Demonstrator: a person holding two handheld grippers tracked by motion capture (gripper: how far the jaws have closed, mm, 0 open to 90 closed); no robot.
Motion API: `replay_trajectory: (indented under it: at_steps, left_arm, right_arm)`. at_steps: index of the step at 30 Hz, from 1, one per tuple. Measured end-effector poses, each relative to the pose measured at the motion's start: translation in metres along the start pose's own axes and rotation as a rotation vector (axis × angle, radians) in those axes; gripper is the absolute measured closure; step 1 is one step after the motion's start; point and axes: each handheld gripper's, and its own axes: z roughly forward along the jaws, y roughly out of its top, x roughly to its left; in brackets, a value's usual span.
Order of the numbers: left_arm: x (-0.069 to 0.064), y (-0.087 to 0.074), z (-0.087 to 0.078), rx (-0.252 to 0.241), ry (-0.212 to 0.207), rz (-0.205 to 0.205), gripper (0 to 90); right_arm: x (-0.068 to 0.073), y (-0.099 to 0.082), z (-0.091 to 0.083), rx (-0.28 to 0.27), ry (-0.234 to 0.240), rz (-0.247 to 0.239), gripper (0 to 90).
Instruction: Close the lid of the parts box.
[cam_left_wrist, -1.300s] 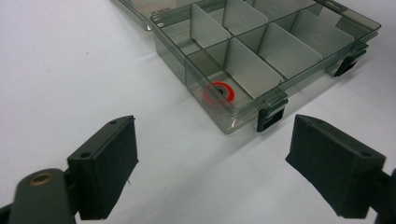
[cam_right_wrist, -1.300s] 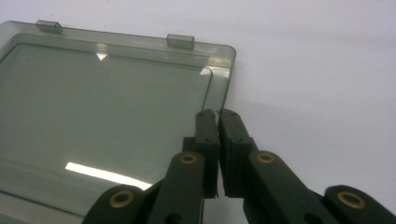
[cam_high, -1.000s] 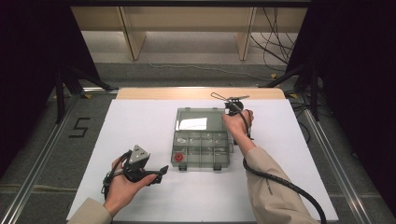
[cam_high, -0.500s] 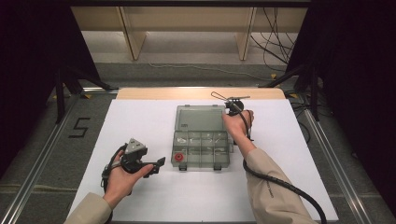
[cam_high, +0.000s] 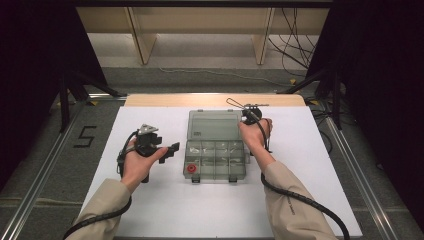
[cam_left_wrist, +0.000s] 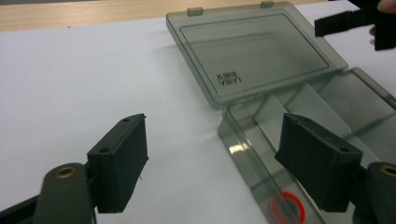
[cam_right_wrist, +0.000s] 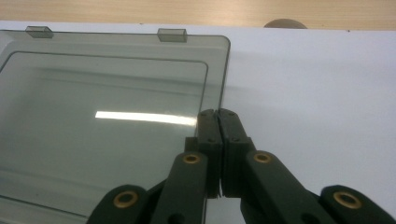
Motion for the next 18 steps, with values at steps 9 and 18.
replay_trajectory:
  at_steps: [9,18]
  left_arm:
    - [0.0,0.027,0.031,0.01,0.02,-0.029,25.7]
    - [0.006,0.037,0.06,0.058,0.04,-0.08,31.9]
  right_arm:
    - [0.002,-0.002,-0.001,-0.035,0.001,0.005,89.6]
    - [-0.001,-0.002,-0.002,-0.077,0.004,-0.055,89.7]
